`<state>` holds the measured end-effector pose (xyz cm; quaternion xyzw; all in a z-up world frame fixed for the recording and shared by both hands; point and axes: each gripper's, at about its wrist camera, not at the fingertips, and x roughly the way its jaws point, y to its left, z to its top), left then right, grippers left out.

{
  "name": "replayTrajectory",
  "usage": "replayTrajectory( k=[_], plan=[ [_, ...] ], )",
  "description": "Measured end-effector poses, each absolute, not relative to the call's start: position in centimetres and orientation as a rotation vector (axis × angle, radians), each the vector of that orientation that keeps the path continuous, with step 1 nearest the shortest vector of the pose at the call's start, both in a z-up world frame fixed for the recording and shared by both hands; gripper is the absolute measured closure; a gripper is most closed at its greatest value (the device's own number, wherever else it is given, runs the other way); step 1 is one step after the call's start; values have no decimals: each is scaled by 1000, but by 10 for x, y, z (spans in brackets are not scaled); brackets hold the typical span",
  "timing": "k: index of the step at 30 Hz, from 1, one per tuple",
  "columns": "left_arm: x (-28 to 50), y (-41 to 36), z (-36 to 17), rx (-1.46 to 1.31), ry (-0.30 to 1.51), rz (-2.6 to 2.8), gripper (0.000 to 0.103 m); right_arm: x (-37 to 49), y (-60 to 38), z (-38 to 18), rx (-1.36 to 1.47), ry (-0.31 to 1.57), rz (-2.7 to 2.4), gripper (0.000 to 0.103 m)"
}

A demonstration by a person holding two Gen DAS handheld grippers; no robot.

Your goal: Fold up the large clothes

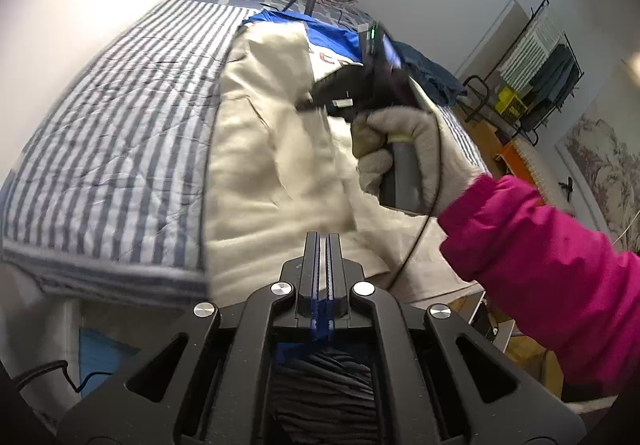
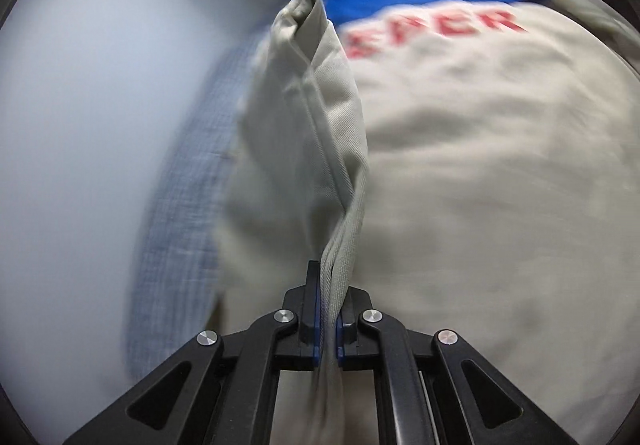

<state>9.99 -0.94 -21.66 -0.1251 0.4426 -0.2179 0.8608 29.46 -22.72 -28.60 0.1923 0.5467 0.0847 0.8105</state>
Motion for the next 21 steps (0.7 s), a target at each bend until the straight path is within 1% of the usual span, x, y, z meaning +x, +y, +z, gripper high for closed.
replayTrajectory(
  k=[3,5,6,7,8,9,11,15,18,21],
  plan=[
    [91,11,-210,-269,917,-422,103,295,-233,-295,420,1189,183,92],
    [90,26,-209,-275,919,-388,103,292,-231,-289,406,1189,200,80],
    [91,34,-211,-282,925,-369,103,290,-231,-285,395,1189,208,70],
    [95,42,-217,-296,934,-355,101,284,-230,-280,381,1181,221,69],
    [98,49,-222,-323,944,-344,94,277,-230,-275,371,1176,241,68],
    [102,55,-227,-358,957,-340,80,269,-232,-271,366,1177,262,68],
    [103,60,-236,-408,974,-339,67,245,-232,-264,365,1190,298,67],
    [116,52,-259,-447,1034,-358,67,198,-231,-272,379,1256,340,67],
    [124,44,-281,-469,1091,-369,67,161,-236,-289,433,1301,351,67],
    [125,37,-298,-499,1133,-381,67,135,-233,-297,488,1302,373,68]
  ],
)
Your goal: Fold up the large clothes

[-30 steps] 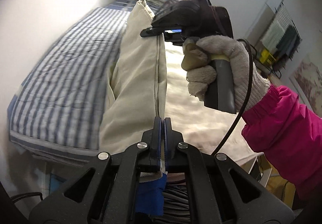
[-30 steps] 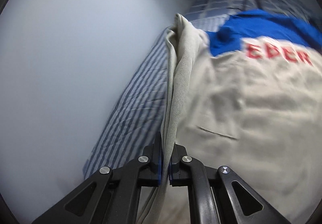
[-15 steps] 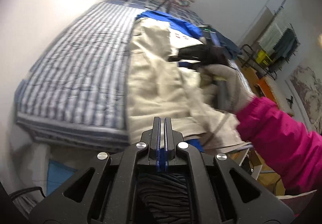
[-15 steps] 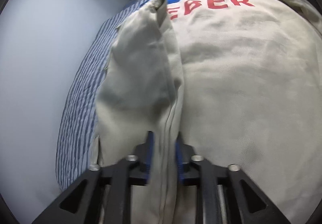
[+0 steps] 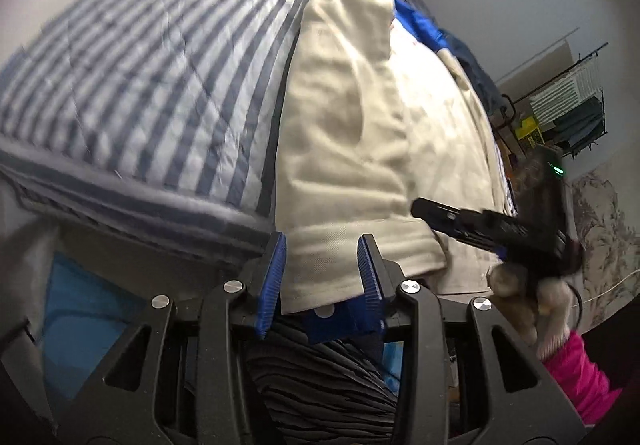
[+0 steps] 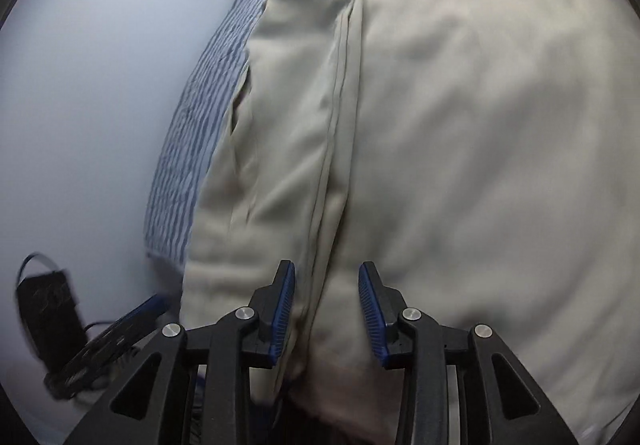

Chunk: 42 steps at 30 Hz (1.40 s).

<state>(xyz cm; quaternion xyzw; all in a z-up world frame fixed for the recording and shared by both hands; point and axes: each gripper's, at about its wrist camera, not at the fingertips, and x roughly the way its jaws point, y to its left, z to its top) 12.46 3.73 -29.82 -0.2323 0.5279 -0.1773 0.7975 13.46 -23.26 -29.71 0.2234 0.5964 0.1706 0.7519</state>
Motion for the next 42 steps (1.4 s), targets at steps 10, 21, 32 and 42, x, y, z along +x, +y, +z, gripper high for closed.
replayTrajectory(
  k=[10,21,32,42],
  plan=[
    [109,51,-264,-348,1012,-292,102,110,-192,-261,470,1214,485,101],
    [103,41,-255,-253,959,-279,102,105,-207,-242,197,1147,489,70],
    [148,-8,-239,-238,917,-346,102,224,-226,-156,109,789,409,79],
    [169,-27,-284,-195,1022,-379,102,387,-169,-218,67,896,392,89]
  ],
)
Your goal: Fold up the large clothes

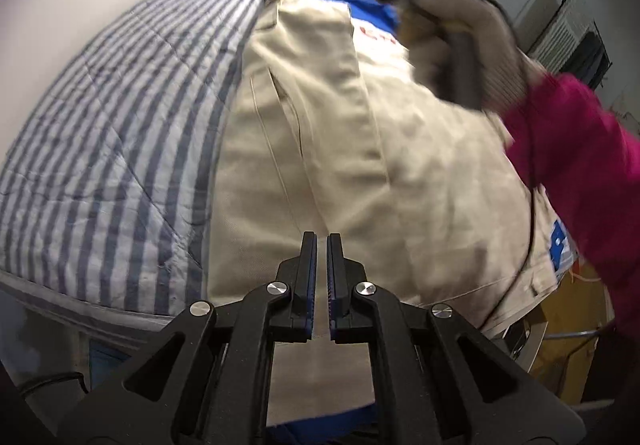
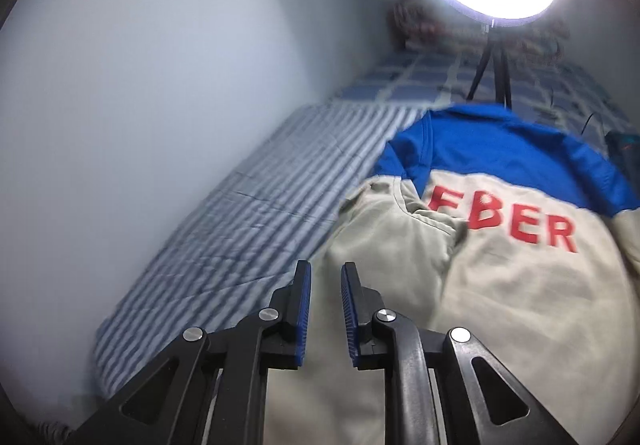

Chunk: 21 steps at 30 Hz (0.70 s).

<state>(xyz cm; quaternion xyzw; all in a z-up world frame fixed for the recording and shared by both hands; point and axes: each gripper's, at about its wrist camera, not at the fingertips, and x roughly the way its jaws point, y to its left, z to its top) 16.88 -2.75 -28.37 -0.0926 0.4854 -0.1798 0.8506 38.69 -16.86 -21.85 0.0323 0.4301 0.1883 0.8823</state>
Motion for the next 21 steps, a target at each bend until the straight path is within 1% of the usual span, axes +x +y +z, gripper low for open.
replayTrajectory(
  k=[5,6,8,11,13,16,21],
  plan=[
    [169,-35,-312,-157,1065,-389,102,431,-175,-273,75,991,283,89],
    [168,-35,-315,-157,1061,-390,102,436,-178,-286,68,1021,258,94],
    [166,-37,-319,-156,1050,-393,102,443,-182,-308,57,1067,246,95],
    [165,-40,-318,-131,1041,-395,102,440,-184,-303,68,1055,241,94],
    [164,-40,-314,-139,1039,-395,102,438,-185,-294,91,1060,238,89],
    [156,-36,-299,-160,1016,-398,102,414,-193,-263,137,1012,252,81],
    [134,-22,-256,-178,924,-404,102,347,-224,-197,196,924,295,77]
  ],
)
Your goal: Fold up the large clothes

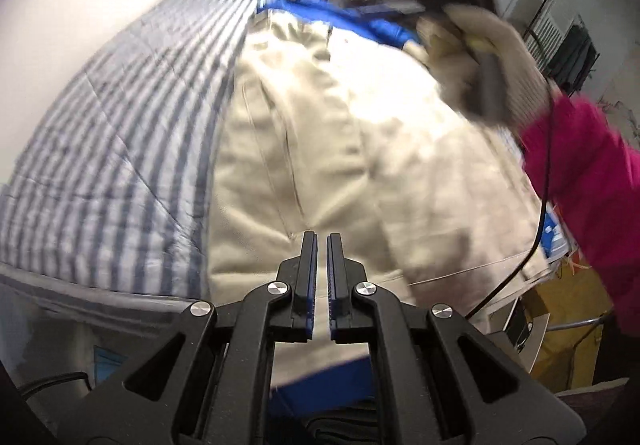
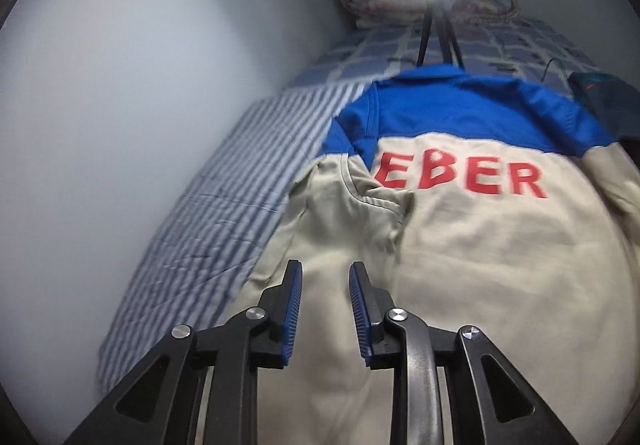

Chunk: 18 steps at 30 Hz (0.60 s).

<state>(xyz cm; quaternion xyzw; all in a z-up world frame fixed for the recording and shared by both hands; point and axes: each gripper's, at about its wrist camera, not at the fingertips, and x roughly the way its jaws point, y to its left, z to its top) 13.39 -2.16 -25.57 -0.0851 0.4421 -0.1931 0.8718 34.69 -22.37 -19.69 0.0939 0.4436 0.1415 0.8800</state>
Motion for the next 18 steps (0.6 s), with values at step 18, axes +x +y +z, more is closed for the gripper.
replayTrajectory(
  k=[18],
  plan=[
    [104,-7,-148,-201,730,-497,76,73,-389,-91,158,813,-57,58]
  ],
)
